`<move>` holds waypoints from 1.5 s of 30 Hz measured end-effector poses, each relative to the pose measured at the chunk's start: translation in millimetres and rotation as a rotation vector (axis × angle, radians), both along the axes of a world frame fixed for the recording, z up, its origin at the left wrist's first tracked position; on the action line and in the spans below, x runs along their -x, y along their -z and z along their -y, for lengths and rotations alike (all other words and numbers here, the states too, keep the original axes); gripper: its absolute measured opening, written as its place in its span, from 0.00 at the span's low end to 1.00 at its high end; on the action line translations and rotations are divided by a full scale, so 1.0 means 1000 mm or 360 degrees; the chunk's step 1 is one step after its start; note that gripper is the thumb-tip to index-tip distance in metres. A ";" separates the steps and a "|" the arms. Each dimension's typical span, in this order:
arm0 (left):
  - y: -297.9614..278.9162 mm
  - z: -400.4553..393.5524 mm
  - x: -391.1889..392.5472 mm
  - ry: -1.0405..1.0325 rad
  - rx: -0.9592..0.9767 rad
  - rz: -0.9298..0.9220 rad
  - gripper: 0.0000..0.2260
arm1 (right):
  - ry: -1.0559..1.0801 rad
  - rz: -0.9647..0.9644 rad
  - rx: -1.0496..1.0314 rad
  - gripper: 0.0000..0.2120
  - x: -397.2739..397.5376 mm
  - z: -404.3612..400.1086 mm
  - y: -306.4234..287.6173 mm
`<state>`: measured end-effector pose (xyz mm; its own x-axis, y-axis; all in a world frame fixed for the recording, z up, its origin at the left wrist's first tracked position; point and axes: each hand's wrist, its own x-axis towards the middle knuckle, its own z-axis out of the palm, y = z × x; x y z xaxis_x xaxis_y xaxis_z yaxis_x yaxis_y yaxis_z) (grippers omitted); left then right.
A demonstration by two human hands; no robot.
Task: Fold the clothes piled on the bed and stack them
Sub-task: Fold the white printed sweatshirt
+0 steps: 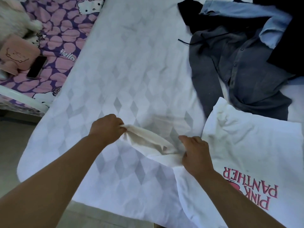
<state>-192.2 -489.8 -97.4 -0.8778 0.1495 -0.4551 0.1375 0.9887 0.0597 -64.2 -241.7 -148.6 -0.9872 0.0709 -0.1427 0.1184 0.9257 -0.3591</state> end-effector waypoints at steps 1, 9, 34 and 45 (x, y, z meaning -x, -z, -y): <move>-0.001 0.000 0.003 -0.0086 -0.0024 0.0040 0.11 | -0.0041 -0.0016 -0.0149 0.25 -0.006 -0.006 0.006; 0.018 0.015 0.001 -0.2031 -0.1222 0.0517 0.05 | 0.0231 -0.0157 -0.0509 0.09 -0.021 -0.034 0.030; 0.078 0.040 -0.017 -0.1914 -0.1859 0.0711 0.22 | -0.0060 -0.0481 -0.0067 0.08 -0.030 0.023 0.042; 0.007 -0.026 0.010 -0.2072 -0.2042 -0.0331 0.08 | -0.0109 0.0391 -0.0102 0.30 -0.081 0.016 0.039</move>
<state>-202.4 -464.0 -104.6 -0.7282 -0.4637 -0.5047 -0.4841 -0.1734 0.8577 16.5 -257.8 -187.7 -0.9263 0.0217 -0.3762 0.1311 0.9545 -0.2678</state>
